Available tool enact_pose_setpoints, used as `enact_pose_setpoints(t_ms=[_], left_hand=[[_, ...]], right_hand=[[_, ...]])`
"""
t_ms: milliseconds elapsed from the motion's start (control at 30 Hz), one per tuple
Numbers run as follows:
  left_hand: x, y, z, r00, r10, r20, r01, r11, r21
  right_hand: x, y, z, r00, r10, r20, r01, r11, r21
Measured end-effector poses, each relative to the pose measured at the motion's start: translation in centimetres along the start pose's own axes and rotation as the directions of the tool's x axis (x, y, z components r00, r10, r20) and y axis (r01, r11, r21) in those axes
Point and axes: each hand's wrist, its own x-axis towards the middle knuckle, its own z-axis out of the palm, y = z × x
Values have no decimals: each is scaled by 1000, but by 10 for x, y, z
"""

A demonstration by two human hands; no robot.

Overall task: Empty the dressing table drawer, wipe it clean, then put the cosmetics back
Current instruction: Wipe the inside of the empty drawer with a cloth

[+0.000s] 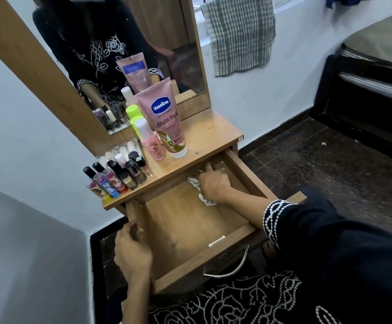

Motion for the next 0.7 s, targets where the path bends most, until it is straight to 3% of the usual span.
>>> enact_pose_setpoints(t_ms=[233, 333, 400, 500, 700], left_hand=[[1, -1, 3, 1000, 3, -1, -3, 1000, 19], [1, 0, 4, 1000, -17, -4, 18, 999, 44], [1, 2, 4, 999, -45, -9, 45, 998, 54], [2, 2, 4, 998, -56, -9, 56, 997, 57], [4, -4, 4, 1000, -21, 2, 21, 999, 42]], right_hand=[[10, -3, 1, 987, -159, 30, 162, 976, -149], [10, -14, 2, 996, -89, 30, 93, 981, -172], [11, -28, 5, 999, -6, 53, 10, 998, -68], [7, -47, 10, 991, -62, 116, 61, 998, 19], [8, -9, 3, 997, 11, 74, 5, 977, -214]])
